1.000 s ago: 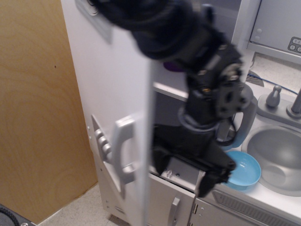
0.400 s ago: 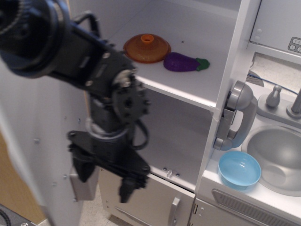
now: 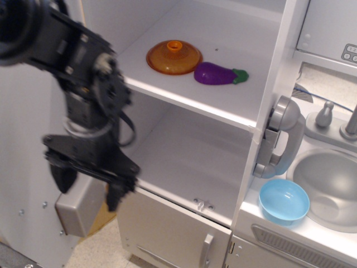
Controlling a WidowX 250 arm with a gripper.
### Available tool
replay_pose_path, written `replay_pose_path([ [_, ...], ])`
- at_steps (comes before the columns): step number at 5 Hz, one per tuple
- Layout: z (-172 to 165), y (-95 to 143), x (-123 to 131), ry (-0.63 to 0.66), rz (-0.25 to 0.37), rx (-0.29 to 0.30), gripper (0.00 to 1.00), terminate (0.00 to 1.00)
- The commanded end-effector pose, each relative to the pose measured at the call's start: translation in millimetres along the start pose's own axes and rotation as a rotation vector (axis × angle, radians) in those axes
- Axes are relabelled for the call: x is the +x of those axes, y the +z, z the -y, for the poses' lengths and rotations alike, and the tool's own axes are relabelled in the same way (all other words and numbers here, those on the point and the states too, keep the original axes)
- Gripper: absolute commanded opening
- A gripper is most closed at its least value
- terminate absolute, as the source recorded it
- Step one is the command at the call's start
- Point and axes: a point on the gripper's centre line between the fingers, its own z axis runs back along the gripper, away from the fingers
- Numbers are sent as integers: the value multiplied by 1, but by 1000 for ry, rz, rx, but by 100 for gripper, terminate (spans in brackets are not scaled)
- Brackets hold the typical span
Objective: Open fridge
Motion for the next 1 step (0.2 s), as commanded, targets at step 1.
replay_pose_path([
  [1, -29, 10, 16, 12, 52, 25, 100, 100],
])
